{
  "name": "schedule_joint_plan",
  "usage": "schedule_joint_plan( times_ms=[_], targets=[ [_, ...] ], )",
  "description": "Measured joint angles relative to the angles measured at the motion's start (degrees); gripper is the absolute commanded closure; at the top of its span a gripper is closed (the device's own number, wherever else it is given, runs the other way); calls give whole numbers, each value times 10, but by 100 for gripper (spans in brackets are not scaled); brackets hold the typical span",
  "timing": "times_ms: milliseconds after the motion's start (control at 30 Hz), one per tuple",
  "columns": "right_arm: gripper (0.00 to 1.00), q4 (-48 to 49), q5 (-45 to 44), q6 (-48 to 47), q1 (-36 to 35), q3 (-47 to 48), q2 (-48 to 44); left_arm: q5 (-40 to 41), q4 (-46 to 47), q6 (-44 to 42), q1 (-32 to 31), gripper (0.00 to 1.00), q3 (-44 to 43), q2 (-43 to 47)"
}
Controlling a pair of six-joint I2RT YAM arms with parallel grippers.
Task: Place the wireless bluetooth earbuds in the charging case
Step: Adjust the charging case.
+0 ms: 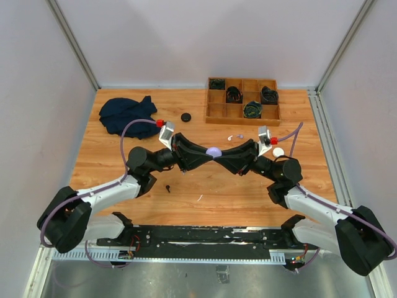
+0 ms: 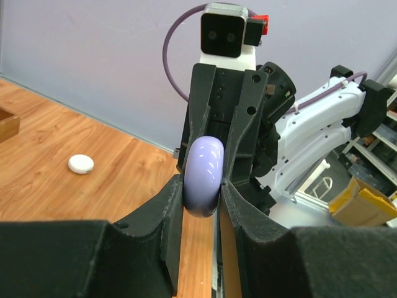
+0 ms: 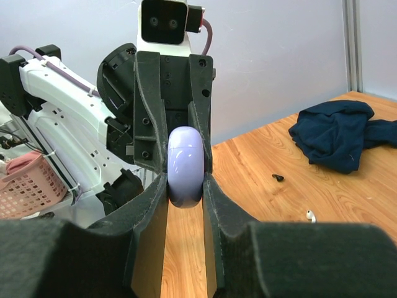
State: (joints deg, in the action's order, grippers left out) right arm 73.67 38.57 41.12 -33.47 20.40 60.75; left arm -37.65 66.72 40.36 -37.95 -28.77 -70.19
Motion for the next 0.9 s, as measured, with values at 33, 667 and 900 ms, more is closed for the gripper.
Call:
schedule_joint_plan(
  times_ms=[33, 667, 900],
  targets=[
    [70, -2, 2, -4, 0, 0, -1, -2, -12, -8, 0, 97, -1, 5],
    [52, -362, 89, -259, 10, 83, -143, -78, -415, -300, -1, 100, -123, 95],
    [59, -398, 113, -282, 11, 83, -118, -111, -446, -331, -1, 100, -136, 84]
  ],
)
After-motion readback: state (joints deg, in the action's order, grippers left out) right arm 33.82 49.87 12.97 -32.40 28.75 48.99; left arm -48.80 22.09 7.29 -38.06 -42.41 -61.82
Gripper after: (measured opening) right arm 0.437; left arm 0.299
